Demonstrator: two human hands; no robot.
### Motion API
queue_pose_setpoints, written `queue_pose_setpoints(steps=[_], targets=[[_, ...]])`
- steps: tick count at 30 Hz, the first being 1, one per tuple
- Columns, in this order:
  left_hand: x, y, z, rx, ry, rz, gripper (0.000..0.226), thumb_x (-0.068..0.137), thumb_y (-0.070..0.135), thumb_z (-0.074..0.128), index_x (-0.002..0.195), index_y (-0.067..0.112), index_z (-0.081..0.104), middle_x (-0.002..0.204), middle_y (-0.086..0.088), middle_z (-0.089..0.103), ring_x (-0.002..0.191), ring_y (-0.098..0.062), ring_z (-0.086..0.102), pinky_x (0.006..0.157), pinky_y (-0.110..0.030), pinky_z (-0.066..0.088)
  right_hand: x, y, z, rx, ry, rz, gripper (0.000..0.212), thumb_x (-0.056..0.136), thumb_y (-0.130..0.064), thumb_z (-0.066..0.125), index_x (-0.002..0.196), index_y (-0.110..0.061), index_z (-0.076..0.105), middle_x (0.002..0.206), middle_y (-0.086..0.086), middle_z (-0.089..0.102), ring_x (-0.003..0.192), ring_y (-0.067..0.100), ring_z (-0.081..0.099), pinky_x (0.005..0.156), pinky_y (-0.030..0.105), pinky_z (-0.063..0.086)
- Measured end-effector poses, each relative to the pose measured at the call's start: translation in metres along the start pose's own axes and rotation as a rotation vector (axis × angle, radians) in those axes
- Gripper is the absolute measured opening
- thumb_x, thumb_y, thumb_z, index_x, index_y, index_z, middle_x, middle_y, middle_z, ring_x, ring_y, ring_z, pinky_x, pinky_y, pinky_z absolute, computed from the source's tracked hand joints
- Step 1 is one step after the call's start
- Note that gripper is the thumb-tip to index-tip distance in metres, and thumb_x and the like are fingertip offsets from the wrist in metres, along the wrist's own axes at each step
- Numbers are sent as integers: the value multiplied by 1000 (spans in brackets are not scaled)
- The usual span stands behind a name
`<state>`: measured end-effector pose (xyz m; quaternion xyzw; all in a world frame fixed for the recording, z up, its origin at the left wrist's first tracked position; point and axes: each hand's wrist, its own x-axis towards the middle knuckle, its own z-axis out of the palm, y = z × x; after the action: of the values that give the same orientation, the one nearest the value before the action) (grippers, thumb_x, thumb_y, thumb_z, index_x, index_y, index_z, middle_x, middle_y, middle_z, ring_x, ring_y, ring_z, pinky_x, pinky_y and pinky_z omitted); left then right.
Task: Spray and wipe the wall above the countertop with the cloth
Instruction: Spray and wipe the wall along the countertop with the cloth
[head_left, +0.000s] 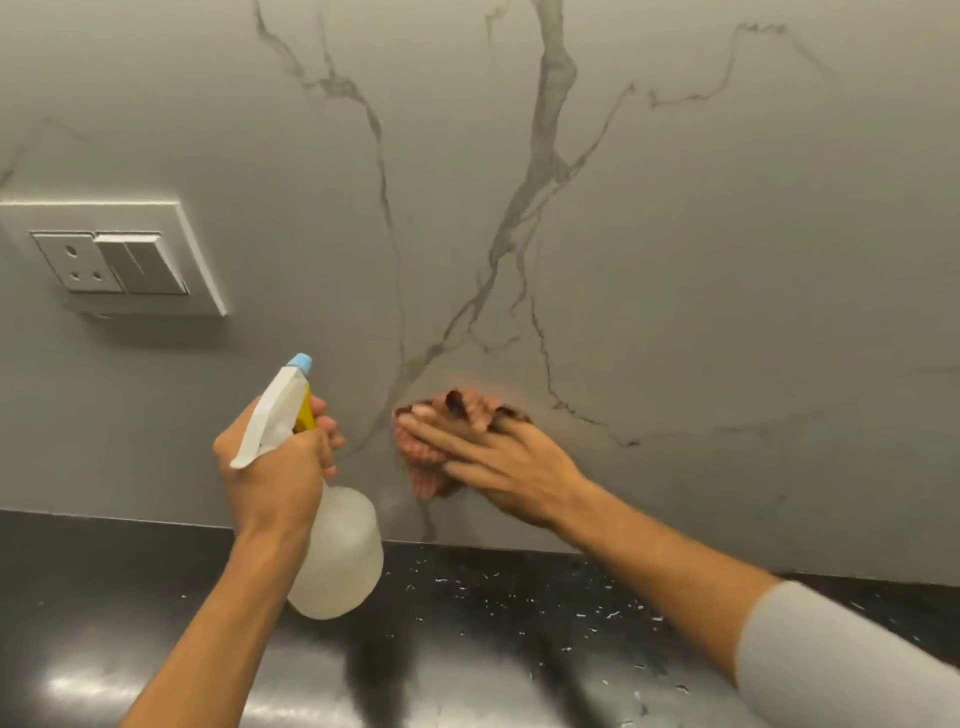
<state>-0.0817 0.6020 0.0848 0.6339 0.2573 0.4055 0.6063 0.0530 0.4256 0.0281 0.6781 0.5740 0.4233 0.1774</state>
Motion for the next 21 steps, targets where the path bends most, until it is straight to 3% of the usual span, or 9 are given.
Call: queue_pose_setpoints(steps=[2, 3, 6, 10, 13, 17, 19, 21], targets=[[3, 5, -1, -9, -10, 4, 36, 64, -17, 49, 76, 13, 67, 54, 9, 63, 50, -6, 62, 42, -23, 47, 17, 40, -19, 2, 165, 138, 47, 95, -4, 47, 141, -15, 55, 158, 4, 34, 147, 20, 30, 103, 39, 43], [5, 7, -2, -17, -11, -1, 36, 64, -16, 50, 76, 14, 66, 54, 9, 63, 51, -6, 63, 43, -24, 47, 38, 66, -35, 4, 264, 216, 40, 102, -15, 49, 142, -13, 54, 156, 6, 38, 145, 22, 34, 104, 39, 42], [12, 19, 0, -27, -20, 0, 36, 65, -14, 52, 74, 18, 67, 56, 7, 64, 54, -7, 64, 48, -25, 48, 118, 142, -85, -30, 544, 475, 52, 107, -38, 25, 137, -13, 59, 145, 13, 52, 136, 30, 47, 110, 45, 30], [21, 34, 6, -33, -47, 47, 39, 62, -13, 52, 72, 23, 66, 54, 9, 64, 51, -6, 63, 42, -21, 46, 172, 163, -111, -127, 660, 686, 40, 99, -36, 48, 133, -22, 64, 139, 9, 59, 131, 29, 53, 112, 51, 30], [23, 40, 14, -47, -22, 52, 37, 62, -12, 52, 70, 21, 65, 59, 4, 62, 48, -7, 61, 42, -21, 44, 156, 113, -85, -14, 625, 613, 42, 100, -24, 50, 140, -16, 56, 147, 13, 49, 139, 29, 44, 118, 53, 20], [22, 45, 25, -53, 14, 82, 33, 68, -15, 52, 71, 16, 64, 63, -4, 59, 48, -10, 57, 40, -20, 43, 72, 20, -32, 54, 289, 528, 50, 99, -24, 56, 147, -16, 47, 159, 9, 31, 148, 23, 27, 121, 49, 7], [21, 47, 30, -56, 11, 73, 30, 69, -14, 53, 73, 14, 65, 65, -5, 60, 50, -11, 58, 42, -19, 44, 25, 3, -18, -3, 140, 512, 56, 95, -26, 63, 148, -20, 46, 161, 6, 23, 149, 20, 21, 123, 45, -7], [20, 50, 34, -33, 11, 71, 28, 70, -11, 54, 74, 14, 66, 67, -5, 62, 56, -15, 61, 45, -21, 46, 3, 21, -25, -52, 133, 555, 59, 95, -30, 66, 149, -22, 45, 161, 5, 22, 149, 19, 20, 122, 44, -11]])
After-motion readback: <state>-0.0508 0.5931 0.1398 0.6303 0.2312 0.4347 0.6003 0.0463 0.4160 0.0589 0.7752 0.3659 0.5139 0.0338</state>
